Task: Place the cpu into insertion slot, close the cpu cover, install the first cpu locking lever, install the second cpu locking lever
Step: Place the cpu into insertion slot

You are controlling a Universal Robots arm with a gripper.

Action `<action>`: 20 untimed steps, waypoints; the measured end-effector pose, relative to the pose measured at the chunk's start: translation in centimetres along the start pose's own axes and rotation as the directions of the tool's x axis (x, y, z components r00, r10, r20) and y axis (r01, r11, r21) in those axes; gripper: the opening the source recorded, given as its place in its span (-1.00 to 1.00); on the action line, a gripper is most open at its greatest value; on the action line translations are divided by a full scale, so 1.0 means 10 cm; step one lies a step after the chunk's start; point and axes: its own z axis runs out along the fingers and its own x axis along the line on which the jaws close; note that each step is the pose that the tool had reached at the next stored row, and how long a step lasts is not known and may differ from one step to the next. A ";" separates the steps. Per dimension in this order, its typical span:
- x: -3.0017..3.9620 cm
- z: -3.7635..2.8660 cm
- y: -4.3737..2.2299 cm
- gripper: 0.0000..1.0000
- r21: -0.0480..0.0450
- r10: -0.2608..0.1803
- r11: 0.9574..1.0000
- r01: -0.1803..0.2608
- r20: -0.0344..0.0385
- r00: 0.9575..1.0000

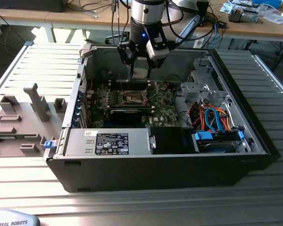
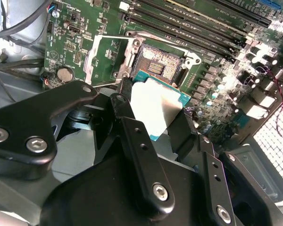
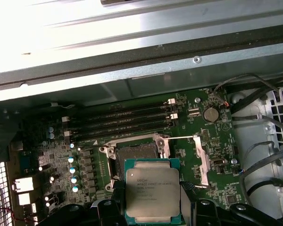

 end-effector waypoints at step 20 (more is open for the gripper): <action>0.000 0.000 0.000 0.08 0.000 0.026 1.000 -0.026 0.001 1.000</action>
